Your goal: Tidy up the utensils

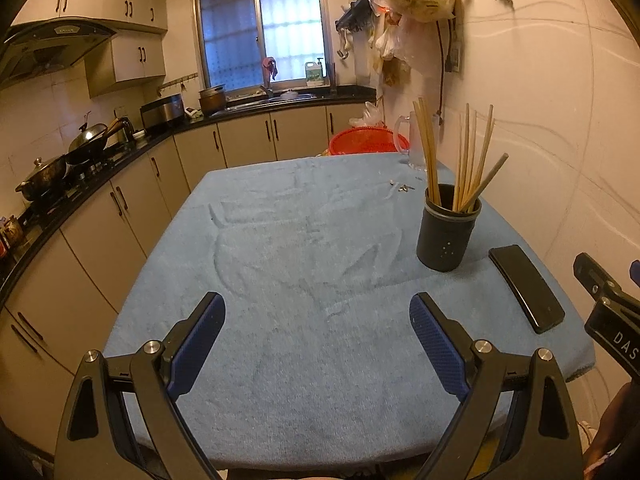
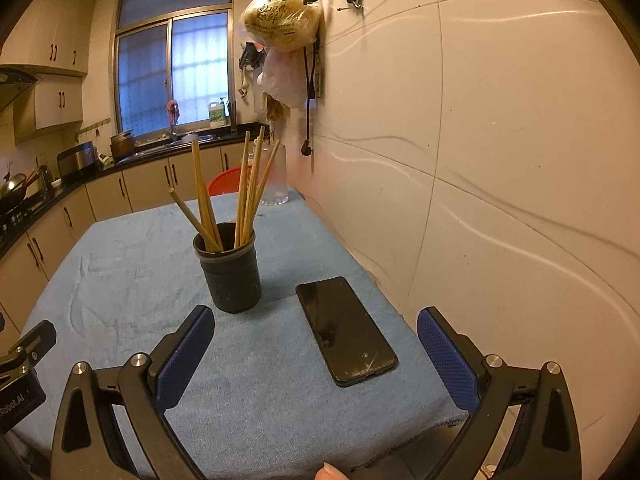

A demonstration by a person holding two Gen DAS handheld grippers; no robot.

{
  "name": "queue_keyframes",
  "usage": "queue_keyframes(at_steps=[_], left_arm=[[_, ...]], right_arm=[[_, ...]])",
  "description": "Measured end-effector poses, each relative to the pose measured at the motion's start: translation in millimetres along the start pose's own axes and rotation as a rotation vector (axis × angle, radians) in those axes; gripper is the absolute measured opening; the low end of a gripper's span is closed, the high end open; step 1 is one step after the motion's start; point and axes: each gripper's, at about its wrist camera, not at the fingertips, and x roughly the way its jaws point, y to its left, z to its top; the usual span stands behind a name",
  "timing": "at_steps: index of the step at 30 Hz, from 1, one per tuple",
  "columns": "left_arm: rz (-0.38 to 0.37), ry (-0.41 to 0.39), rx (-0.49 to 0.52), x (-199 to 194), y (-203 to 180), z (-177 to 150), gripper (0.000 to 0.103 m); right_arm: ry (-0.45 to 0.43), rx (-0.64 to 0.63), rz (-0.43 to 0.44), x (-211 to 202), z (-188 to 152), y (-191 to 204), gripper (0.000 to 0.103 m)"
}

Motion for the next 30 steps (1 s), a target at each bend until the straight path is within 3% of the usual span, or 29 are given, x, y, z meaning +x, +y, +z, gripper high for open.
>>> queue_keyframes(at_steps=[30], left_arm=[[-0.008, 0.020, -0.003, 5.1, 2.9, -4.7, 0.093]], right_arm=[[0.029, -0.021, 0.009, 3.3, -7.1, 7.1, 0.103]])
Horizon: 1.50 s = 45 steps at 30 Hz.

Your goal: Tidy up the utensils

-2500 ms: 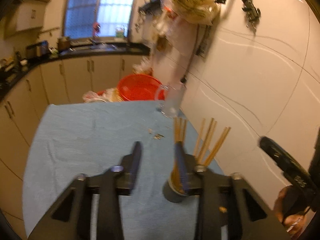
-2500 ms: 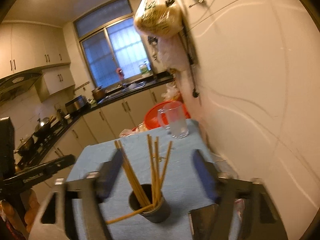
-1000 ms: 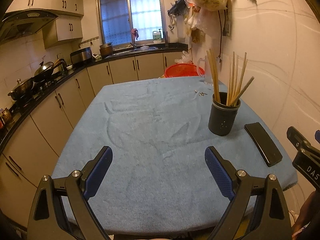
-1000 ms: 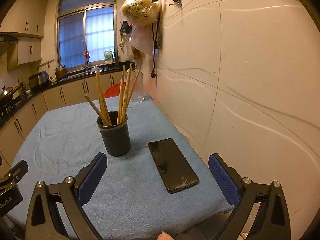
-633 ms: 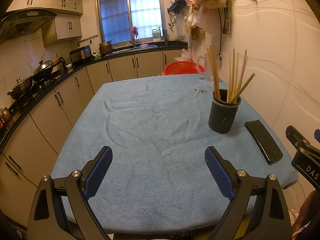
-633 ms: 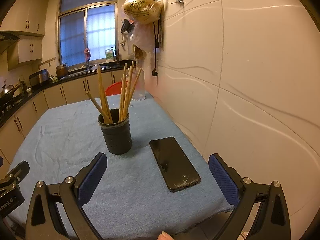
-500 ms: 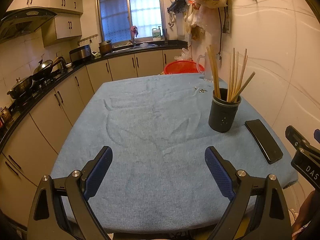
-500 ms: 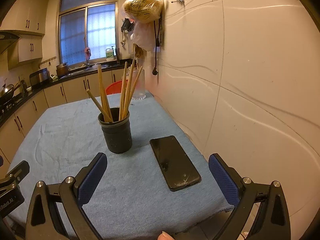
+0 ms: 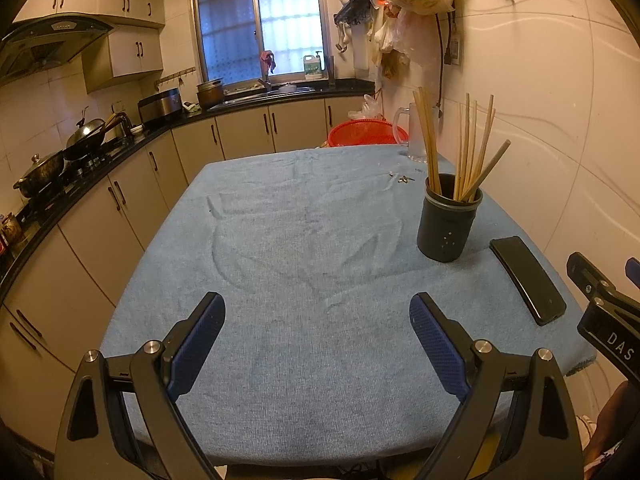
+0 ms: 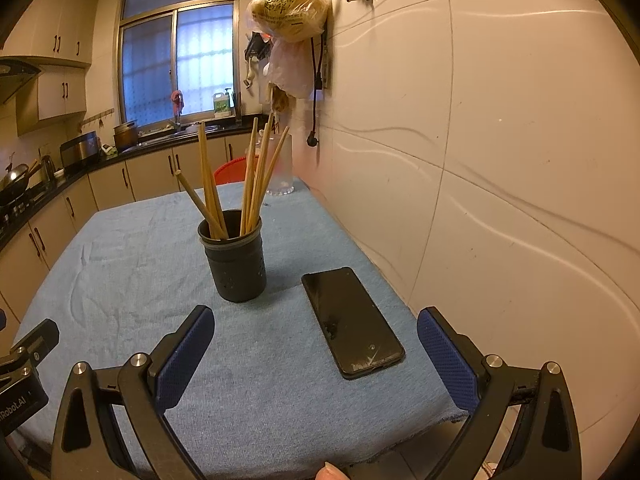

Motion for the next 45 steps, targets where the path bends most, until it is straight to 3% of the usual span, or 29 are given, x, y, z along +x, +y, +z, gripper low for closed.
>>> queue_keyframes(at_steps=[45], left_arm=[[-0.006, 0.008, -0.007, 0.7, 3.7, -6.0, 0.093]], right_arm=[[0.022, -0.016, 0.008, 9.8, -5.4, 3.4, 0.103]])
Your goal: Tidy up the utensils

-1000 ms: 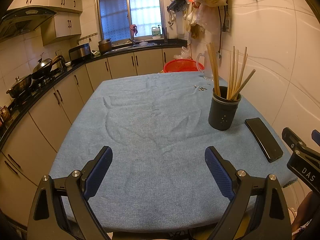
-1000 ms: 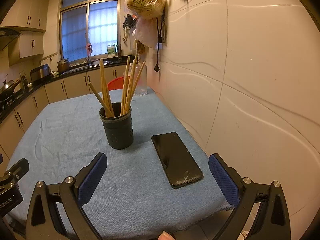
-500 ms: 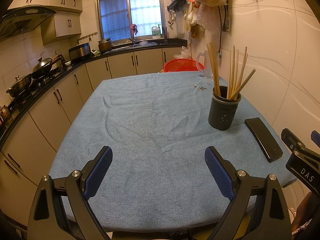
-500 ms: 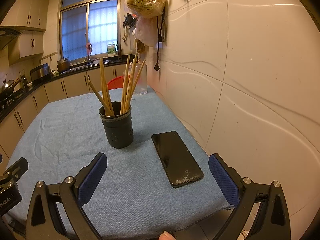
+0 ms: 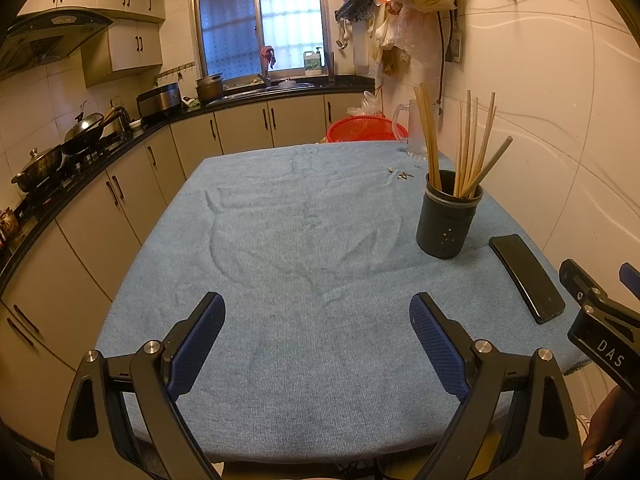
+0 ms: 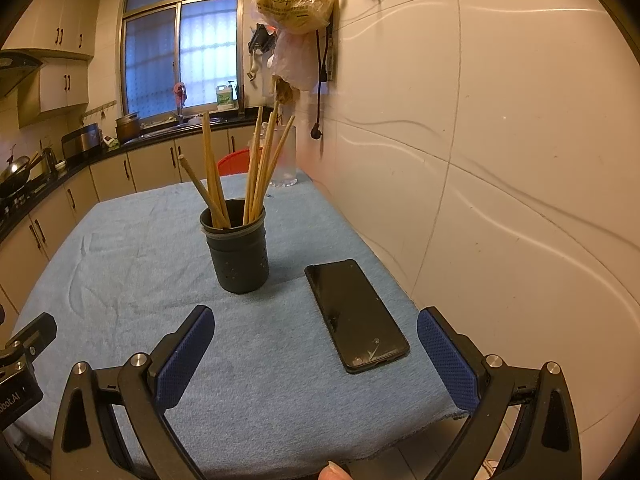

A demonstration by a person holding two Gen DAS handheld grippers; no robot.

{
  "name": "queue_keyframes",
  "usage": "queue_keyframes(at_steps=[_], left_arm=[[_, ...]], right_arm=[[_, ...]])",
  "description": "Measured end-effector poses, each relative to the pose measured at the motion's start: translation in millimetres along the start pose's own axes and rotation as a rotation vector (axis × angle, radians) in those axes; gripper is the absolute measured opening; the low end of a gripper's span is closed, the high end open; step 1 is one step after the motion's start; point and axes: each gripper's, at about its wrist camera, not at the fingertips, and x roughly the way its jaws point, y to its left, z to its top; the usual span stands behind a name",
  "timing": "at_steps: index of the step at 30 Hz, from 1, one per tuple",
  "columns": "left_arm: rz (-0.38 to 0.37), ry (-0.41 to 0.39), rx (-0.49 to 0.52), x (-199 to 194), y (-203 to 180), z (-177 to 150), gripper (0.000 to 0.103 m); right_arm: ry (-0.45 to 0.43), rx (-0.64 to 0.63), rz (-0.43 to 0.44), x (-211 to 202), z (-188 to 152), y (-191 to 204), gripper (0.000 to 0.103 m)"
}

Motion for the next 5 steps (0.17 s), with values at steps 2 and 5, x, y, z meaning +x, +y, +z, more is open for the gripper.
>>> queue_keyframes(at_steps=[2, 5], left_arm=[[0.009, -0.003, -0.013, 1.0, 5.6, -3.1, 0.093], [0.021, 0.041, -0.079, 15.8, 27.4, -3.4, 0.093]], right_arm=[[0.011, -0.007, 0.010, 3.8, -0.4, 2.4, 0.103], [0.051, -0.045, 0.044, 14.0, -3.4, 12.1, 0.103]])
